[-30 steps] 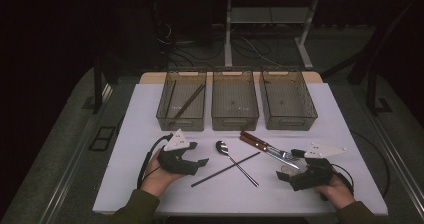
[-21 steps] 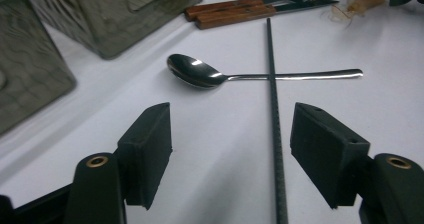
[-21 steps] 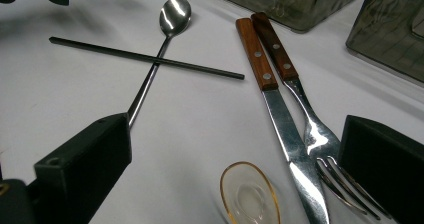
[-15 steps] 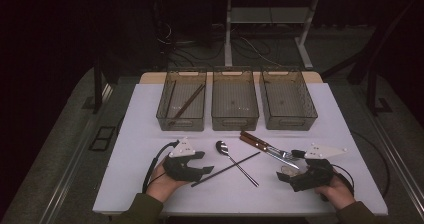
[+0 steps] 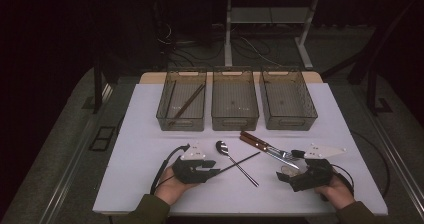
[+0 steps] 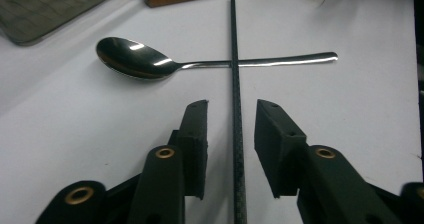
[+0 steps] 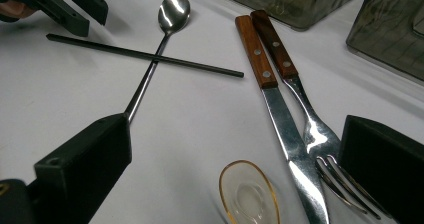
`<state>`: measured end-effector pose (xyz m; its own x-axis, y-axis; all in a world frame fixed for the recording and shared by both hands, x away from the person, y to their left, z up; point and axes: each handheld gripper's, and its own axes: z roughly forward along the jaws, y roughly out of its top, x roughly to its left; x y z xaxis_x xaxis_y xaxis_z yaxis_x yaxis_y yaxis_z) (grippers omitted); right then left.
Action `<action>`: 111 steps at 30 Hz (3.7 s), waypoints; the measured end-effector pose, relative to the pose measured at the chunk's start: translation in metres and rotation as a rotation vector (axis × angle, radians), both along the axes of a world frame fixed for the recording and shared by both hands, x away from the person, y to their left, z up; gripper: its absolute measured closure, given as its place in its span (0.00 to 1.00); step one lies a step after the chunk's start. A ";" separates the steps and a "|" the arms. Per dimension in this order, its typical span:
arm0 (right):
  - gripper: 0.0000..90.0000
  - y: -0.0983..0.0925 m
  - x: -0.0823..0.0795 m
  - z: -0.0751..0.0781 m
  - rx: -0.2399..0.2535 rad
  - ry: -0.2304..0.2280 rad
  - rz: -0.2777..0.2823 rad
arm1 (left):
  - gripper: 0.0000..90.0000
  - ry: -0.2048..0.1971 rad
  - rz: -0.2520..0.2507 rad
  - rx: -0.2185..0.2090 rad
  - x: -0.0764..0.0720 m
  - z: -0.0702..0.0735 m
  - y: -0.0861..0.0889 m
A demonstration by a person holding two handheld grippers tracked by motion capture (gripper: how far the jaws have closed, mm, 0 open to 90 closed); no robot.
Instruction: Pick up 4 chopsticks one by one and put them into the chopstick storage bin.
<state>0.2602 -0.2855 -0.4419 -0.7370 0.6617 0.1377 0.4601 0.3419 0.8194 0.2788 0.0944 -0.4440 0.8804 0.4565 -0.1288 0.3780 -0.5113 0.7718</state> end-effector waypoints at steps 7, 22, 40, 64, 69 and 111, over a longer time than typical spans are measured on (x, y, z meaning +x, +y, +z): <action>0.01 0.000 0.000 0.000 -0.002 0.000 0.001 | 0.79 0.015 -0.016 0.028 0.001 -0.004 -0.004; 0.01 0.000 0.000 0.000 -0.002 0.000 0.002 | 0.87 0.007 -0.020 0.067 0.001 -0.009 -0.009; 0.01 0.001 0.000 0.000 -0.007 0.000 0.005 | 0.95 0.010 -0.028 0.090 0.001 -0.008 -0.012; 0.01 0.001 -0.001 0.000 -0.004 -0.001 0.007 | 0.95 -0.009 0.008 0.030 0.003 0.008 0.005; 0.01 0.001 -0.001 0.000 -0.004 0.000 0.007 | 0.95 -0.015 0.023 0.022 0.005 0.010 0.011; 0.01 0.001 -0.001 0.001 -0.004 -0.008 0.011 | 0.95 -0.055 0.193 -0.060 0.017 0.037 0.075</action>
